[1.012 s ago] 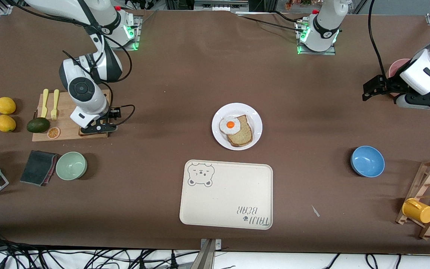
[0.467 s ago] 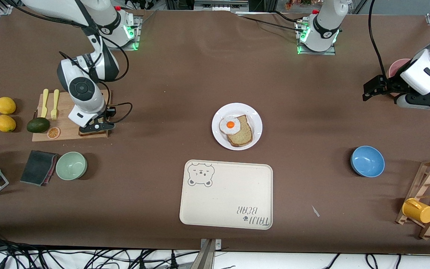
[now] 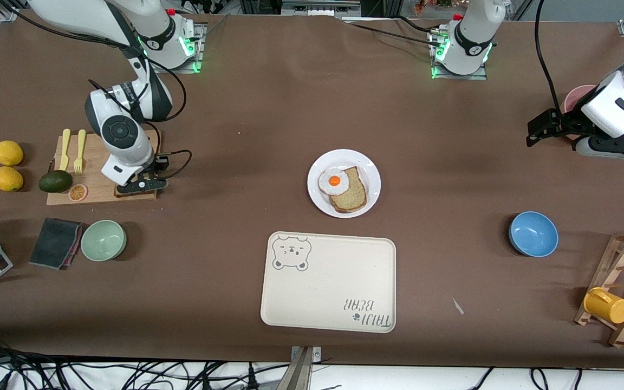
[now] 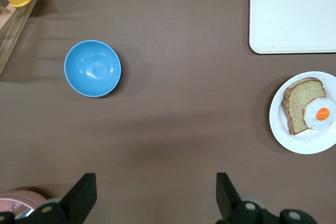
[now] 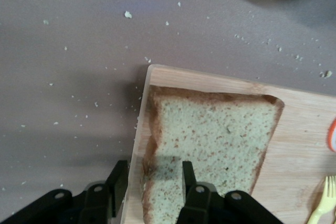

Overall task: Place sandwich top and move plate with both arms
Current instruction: 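Close the right gripper on the bread slice's crust edge, then lift the bread slice with the right gripper toward the white plate, then lower the bread onto the egg slice and open the right gripper, then withdraw the right gripper while the left gripper reaches the plate rim, then grip the white plate rim with the left gripper, then slide the plate with the left gripper onto the bear tray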

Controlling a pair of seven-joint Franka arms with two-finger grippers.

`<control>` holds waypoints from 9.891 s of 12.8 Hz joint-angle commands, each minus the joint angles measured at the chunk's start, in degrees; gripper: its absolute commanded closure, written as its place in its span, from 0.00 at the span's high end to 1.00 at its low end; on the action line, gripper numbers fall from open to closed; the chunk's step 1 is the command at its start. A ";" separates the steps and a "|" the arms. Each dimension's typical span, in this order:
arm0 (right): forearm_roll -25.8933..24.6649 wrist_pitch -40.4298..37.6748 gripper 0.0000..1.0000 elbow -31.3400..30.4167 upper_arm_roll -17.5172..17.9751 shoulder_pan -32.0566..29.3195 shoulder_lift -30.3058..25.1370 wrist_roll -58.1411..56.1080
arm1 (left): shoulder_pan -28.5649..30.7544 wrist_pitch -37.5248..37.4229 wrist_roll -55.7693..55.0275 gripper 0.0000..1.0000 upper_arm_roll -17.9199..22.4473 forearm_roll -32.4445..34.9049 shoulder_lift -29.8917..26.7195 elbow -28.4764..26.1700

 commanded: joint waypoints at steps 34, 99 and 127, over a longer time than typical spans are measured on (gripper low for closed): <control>16.88 -27.69 0.00 38.81 8.72 11.87 8.77 4.40 | 0.06 -1.07 -0.40 1.00 -0.21 2.20 0.32 1.11; 24.71 -43.25 1.00 36.90 7.14 -9.20 -15.39 -11.66 | -7.05 16.07 48.82 0.43 -4.52 -57.83 41.98 -5.84; 21.11 -42.11 1.00 37.60 6.97 -9.55 -13.98 -12.27 | -3.28 15.88 29.40 0.00 -3.99 -75.31 53.57 18.76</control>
